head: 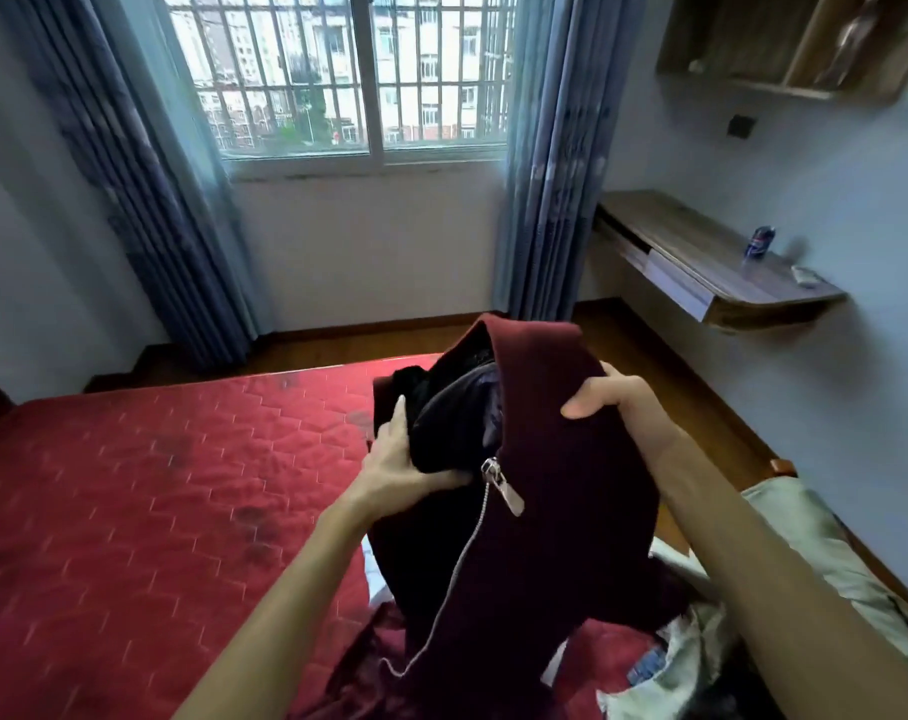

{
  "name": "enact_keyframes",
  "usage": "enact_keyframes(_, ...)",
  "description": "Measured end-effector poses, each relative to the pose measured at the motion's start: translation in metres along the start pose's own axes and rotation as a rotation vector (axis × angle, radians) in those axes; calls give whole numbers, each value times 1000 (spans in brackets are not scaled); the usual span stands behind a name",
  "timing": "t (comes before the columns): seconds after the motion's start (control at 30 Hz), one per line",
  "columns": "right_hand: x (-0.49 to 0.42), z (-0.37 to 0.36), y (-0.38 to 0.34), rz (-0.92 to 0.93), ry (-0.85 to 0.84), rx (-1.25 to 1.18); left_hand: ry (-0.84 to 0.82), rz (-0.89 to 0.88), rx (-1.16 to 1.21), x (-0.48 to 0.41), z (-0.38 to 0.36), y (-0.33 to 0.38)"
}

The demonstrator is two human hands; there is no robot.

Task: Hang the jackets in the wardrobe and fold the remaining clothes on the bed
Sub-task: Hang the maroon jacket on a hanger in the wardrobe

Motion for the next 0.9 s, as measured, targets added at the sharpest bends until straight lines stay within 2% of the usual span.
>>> enact_keyframes(0.07,4,2,-17,43,-43,-19,253,75,-26,7,-3,25)
enact_keyframes(0.13,9,5,-27,79,-66,-25,375,254,80,6,-1,36)
enact_keyframes(0.2,9,13,-29,104,-41,-8,313,422,228,0,-3,29)
enact_keyframes(0.23,10,17,-28,117,-14,3,260,439,263,0,-5,26)
enact_keyframes(0.33,9,35,-26,151,129,41,181,333,265,9,-6,29)
enact_keyframes(0.4,9,53,-26,163,275,87,190,276,267,15,-2,41)
enact_keyframes(0.5,2,87,-23,209,513,339,230,196,299,20,10,75)
enact_keyframes(0.6,1,103,-13,210,576,519,218,119,398,30,17,123)
enact_keyframes(0.7,-4,114,4,188,624,716,199,192,579,41,20,167)
enact_keyframes(0.8,-8,115,22,165,770,940,171,287,681,48,24,201)
enact_keyframes(0.9,14,96,43,174,917,887,186,320,699,58,26,224)
Point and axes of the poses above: each hand's wrist, its own x-axis away from the middle knuckle, its own z-axis out of the back of the hand, y = z × x, the point moved 2 cm from there along -x, towards the middle knuckle, and after that the axes turned 13 degrees about y, right-handed, at the moved point
